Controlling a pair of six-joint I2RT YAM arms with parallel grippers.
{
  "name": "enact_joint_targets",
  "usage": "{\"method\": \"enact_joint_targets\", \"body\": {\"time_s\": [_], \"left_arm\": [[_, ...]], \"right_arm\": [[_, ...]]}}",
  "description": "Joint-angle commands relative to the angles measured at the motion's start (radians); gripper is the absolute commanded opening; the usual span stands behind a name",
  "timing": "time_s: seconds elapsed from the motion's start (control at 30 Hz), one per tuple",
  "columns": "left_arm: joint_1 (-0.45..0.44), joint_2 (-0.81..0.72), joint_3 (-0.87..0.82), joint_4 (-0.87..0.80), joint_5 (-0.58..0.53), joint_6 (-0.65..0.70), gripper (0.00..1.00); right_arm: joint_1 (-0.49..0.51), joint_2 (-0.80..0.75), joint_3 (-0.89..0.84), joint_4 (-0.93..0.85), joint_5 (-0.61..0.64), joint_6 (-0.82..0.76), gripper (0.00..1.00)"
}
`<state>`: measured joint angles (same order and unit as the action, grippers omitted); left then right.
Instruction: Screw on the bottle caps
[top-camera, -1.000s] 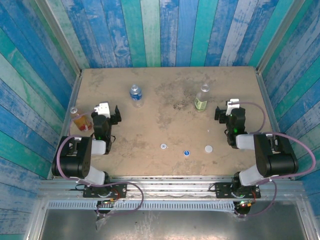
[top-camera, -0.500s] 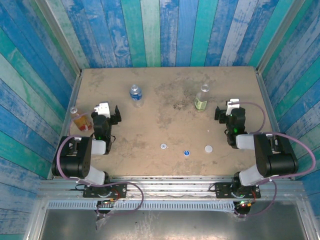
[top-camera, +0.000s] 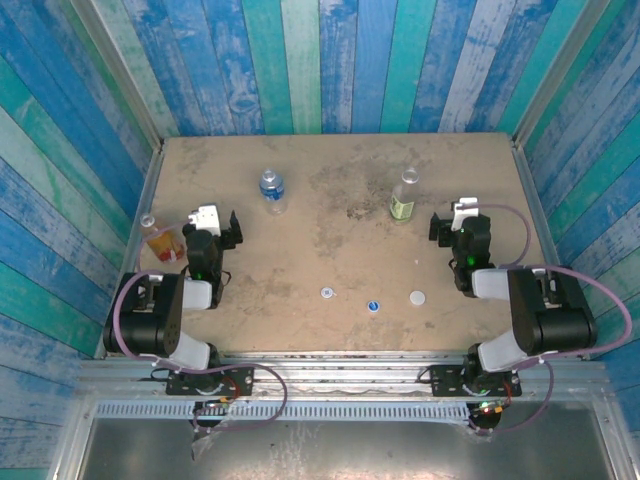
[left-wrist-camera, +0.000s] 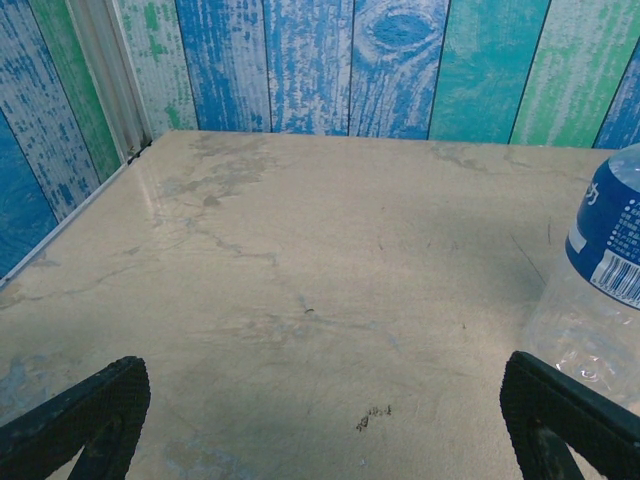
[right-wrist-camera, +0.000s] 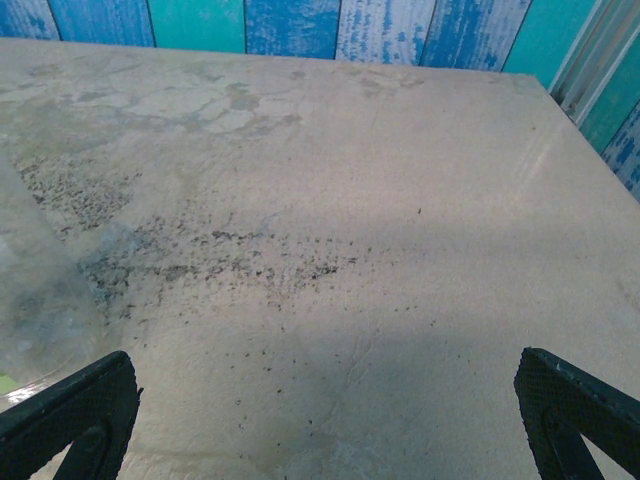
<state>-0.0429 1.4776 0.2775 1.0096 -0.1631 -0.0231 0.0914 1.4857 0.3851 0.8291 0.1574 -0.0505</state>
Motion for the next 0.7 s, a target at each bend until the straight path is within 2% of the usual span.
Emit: {"method": "enact_joint_targets", "body": {"time_s": [0.0,0.13,0.23,0.33,0.47,0.57,0.67], "left_arm": [[-0.049,-0.108,0.002,-0.058,-0.048,0.041,0.94],[-0.149,-0.202,0.048,-0.184,-0.125,0.117,0.94],[-0.171,-0.269,0.079,-0.242,-0.106,0.087,0.94],[-0.172,-0.273,0.135,-0.3,-0.066,0.049,0.94],[-0.172,-0.228,0.226,-0.357,0.054,0.014,0.94],[-0.172,-0.119,0.322,-0.408,0.147,0.019,0.94],[-0.172,0.002,0.472,-0.545,0.198,0.029,0.94]], "right_arm": [[0.023,-0.107,0.01,-0.084,-0.002,-0.03,1.0],[0.079,-0.222,0.021,-0.187,0.03,-0.062,1.0],[0.147,-0.305,0.053,-0.283,0.054,-0.105,1.0],[0.218,-0.384,0.102,-0.388,0.065,-0.13,1.0],[0.312,-0.446,0.18,-0.504,0.027,-0.137,1.0],[0.385,-0.442,0.247,-0.571,-0.002,-0.136,1.0],[0.446,-0.411,0.303,-0.613,-0.002,-0.144,1.0]]}}
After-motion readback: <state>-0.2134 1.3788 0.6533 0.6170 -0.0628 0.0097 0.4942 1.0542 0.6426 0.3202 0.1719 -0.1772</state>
